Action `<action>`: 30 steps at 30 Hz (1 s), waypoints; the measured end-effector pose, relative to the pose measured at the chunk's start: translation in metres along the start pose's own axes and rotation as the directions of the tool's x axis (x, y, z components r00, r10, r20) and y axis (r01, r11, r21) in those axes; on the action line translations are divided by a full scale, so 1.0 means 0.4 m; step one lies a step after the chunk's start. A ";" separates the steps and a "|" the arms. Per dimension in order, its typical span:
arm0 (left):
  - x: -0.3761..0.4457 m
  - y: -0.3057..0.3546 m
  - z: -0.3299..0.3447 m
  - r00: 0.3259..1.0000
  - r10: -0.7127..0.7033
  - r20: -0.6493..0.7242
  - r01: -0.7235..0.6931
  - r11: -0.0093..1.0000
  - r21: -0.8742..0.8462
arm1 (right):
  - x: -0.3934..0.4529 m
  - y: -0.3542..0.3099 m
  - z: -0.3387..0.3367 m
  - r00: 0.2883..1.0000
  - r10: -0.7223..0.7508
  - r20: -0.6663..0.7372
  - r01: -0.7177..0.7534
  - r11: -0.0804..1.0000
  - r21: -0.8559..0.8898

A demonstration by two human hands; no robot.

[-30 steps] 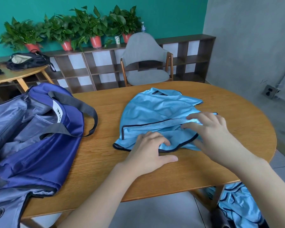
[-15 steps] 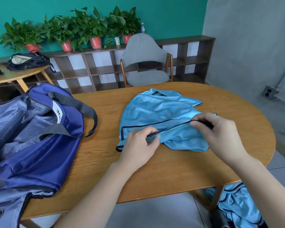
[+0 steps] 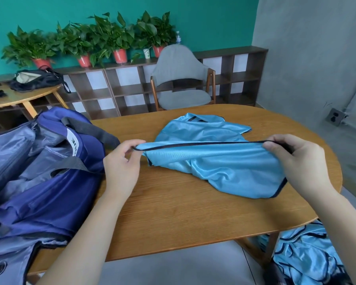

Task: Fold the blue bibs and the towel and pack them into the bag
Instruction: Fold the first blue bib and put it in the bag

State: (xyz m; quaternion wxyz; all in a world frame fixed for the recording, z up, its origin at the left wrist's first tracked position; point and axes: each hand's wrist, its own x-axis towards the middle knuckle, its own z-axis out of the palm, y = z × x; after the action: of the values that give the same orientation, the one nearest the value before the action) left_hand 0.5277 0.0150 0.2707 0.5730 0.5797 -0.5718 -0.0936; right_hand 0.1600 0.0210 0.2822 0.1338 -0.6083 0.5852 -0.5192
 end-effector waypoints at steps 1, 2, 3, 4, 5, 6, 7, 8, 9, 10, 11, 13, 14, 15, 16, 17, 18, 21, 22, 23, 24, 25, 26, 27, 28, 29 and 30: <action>0.004 0.003 -0.009 1.000 -0.030 -0.007 0.030 0.998 -0.047 | 0.000 -0.001 -0.002 1.000 0.001 0.003 -0.001 1.000 0.011; 0.006 0.005 -0.019 0.998 -0.060 -0.003 0.060 0.994 -0.095 | -0.001 -0.001 -0.003 1.000 -0.003 0.007 0.003 1.000 0.017; 0.007 0.004 -0.029 0.996 -0.086 0.009 0.086 0.988 -0.130 | -0.002 0.000 -0.003 1.000 -0.008 0.012 0.008 1.000 0.022; 0.005 0.002 -0.040 0.994 -0.107 0.027 0.110 0.983 -0.144 | -0.005 0.001 -0.004 1.000 -0.013 0.018 0.013 1.000 0.029; 0.000 -0.004 -0.052 0.991 -0.125 0.047 0.130 0.982 -0.138 | -0.008 0.001 -0.005 0.999 -0.019 0.027 0.018 0.999 0.035; -0.007 -0.011 -0.065 0.988 -0.136 0.075 0.144 0.982 -0.118 | -0.013 0.001 -0.007 0.999 -0.020 0.039 0.019 0.999 0.044; -0.018 -0.019 -0.075 0.984 -0.144 0.110 0.154 0.984 -0.092 | -0.018 0.003 -0.009 0.998 -0.018 0.057 0.015 0.998 0.054; -0.030 -0.026 -0.085 0.977 -0.150 0.151 0.161 0.985 -0.068 | -0.024 0.007 -0.010 0.996 -0.018 0.084 0.014 0.998 0.060; -0.044 -0.030 -0.095 0.969 -0.149 0.199 0.163 0.985 -0.052 | -0.031 0.012 -0.012 0.993 -0.030 0.117 0.024 0.998 0.054; -0.058 -0.034 -0.104 0.958 -0.138 0.251 0.151 0.988 -0.034 | -0.038 0.019 -0.013 0.986 -0.048 0.157 0.043 0.998 0.037; -0.071 -0.037 -0.112 0.945 -0.110 0.309 0.119 0.993 -0.007 | -0.045 0.028 -0.014 0.978 -0.066 0.199 0.064 0.998 0.016; -0.091 -0.042 -0.131 0.898 -0.057 0.437 0.036 0.998 0.057 | -0.059 0.047 -0.020 0.954 -0.066 0.292 0.067 0.998 0.006; -0.099 -0.044 -0.140 0.869 -0.053 0.492 0.019 0.997 0.074 | -0.065 0.051 -0.025 0.941 -0.051 0.335 0.046 0.999 0.025; -0.104 -0.049 -0.151 0.844 -0.062 0.533 0.015 0.996 0.091 | -0.071 0.056 -0.031 0.927 -0.039 0.372 0.023 0.999 0.046; -0.107 -0.053 -0.161 0.826 -0.070 0.559 0.003 0.993 0.121 | -0.075 0.061 -0.039 0.914 -0.035 0.404 0.009 0.998 0.066; -0.110 -0.058 -0.170 0.815 -0.072 0.575 -0.024 0.987 0.158 | -0.081 0.064 -0.047 0.900 -0.044 0.434 0.006 0.996 0.090; -0.113 -0.063 -0.179 0.809 -0.073 0.583 -0.056 0.978 0.200 | -0.086 0.064 -0.057 0.887 -0.052 0.459 0.005 0.995 0.104; -0.125 -0.078 -0.200 0.807 -0.046 0.589 -0.153 0.946 0.284 | -0.110 0.051 -0.081 0.825 -0.077 0.559 0.004 0.992 0.130; -0.131 -0.081 -0.203 0.807 -0.024 0.590 -0.186 0.938 0.292 | -0.121 0.043 -0.087 0.796 -0.077 0.600 0.003 0.992 0.124; -0.138 -0.081 -0.204 0.806 -0.005 0.592 -0.203 0.937 0.285 | -0.133 0.037 -0.093 0.766 -0.070 0.639 -0.002 0.994 0.112; -0.145 -0.077 -0.202 0.807 0.013 0.590 -0.212 0.939 0.270 | -0.144 0.031 -0.097 0.745 -0.062 0.665 -0.012 0.994 0.106; -0.151 -0.070 -0.196 0.812 0.029 0.583 -0.216 0.943 0.254 | -0.153 0.026 -0.099 0.747 -0.052 0.663 -0.023 0.994 0.104; -0.157 -0.058 -0.186 0.826 0.054 0.561 -0.223 0.945 0.238 | -0.161 0.024 -0.097 0.778 -0.045 0.626 -0.016 0.996 0.091; -0.163 -0.045 -0.171 0.847 0.084 0.525 -0.235 0.945 0.228 | -0.167 0.022 -0.092 0.831 -0.058 0.554 0.031 0.998 0.057; -0.169 -0.031 -0.152 0.865 0.117 0.487 -0.250 0.944 0.217 | -0.170 0.020 -0.082 0.885 -0.100 0.454 0.112 0.994 0.001; -0.173 -0.017 -0.129 0.876 0.146 0.460 -0.262 0.945 0.198 | -0.174 0.014 -0.069 0.916 -0.185 0.356 0.220 0.973 -0.062; -0.178 -0.005 -0.104 0.875 0.171 0.452 -0.271 0.948 0.167 | -0.180 0.009 -0.051 0.914 -0.278 0.294 0.320 0.942 -0.103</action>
State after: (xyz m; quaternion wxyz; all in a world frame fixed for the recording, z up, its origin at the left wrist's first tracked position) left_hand 0.5369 0.0924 0.2438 0.3693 0.5360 -0.7541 -0.0876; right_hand 0.1579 0.0903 0.2540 0.0870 -0.7653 0.4977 -0.3988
